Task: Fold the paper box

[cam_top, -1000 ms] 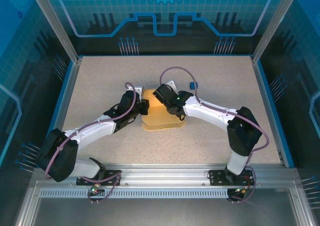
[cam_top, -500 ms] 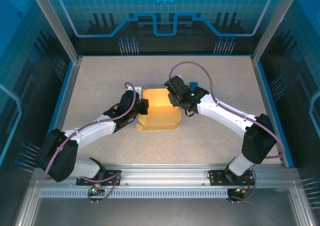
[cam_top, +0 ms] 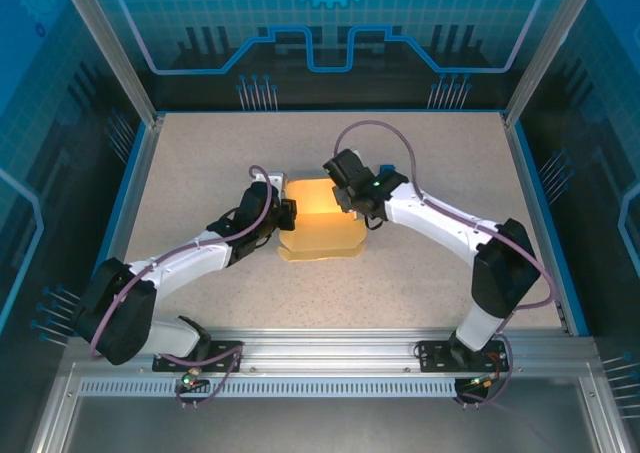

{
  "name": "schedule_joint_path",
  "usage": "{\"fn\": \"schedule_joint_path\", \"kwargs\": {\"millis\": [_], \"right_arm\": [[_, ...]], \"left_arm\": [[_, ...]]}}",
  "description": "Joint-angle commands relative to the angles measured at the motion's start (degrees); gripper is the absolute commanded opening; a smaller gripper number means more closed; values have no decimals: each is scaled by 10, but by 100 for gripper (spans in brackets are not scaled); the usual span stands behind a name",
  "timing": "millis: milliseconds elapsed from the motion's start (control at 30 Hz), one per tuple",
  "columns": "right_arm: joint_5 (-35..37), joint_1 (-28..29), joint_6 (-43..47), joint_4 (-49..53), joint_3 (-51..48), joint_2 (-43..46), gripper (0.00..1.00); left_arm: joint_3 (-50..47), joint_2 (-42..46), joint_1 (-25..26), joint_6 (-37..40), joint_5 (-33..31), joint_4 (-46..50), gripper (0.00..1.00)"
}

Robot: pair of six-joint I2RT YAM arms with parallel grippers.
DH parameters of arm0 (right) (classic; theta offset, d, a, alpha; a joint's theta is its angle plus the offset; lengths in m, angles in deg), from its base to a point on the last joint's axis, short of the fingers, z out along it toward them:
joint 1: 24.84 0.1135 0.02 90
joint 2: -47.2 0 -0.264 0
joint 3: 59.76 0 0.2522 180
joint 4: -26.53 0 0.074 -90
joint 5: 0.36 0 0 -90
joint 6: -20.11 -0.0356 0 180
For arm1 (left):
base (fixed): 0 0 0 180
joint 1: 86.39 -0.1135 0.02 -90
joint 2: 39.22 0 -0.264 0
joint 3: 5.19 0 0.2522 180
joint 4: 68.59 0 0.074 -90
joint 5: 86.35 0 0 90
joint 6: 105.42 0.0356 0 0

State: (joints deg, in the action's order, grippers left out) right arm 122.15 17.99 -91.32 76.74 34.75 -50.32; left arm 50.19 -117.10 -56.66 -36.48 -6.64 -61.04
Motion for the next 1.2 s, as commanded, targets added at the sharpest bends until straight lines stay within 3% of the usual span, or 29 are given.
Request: {"fn": "schedule_joint_path", "kwargs": {"millis": [0,267,467,567,767,933,1167], "right_arm": [[96,12,3,59,34,-29,21],[162,17,7,107,66,-74,19],[121,21,21,91,71,-61,21],[66,23,36,63,67,-33,30],[-57,24,48,6,42,32,57],[-134,23,57,-26,22,82,70],[-177,5,66,-45,-7,137,73]], "left_arm": [[-5,12,-4,4,-9,8,0],[-5,14,-4,6,-11,13,0],[-4,12,-4,8,-13,13,0],[-1,11,-4,10,-13,15,0],[1,6,-4,14,-14,20,0],[3,4,-4,17,-14,32,0],[13,-8,-16,27,14,68,0]]}}
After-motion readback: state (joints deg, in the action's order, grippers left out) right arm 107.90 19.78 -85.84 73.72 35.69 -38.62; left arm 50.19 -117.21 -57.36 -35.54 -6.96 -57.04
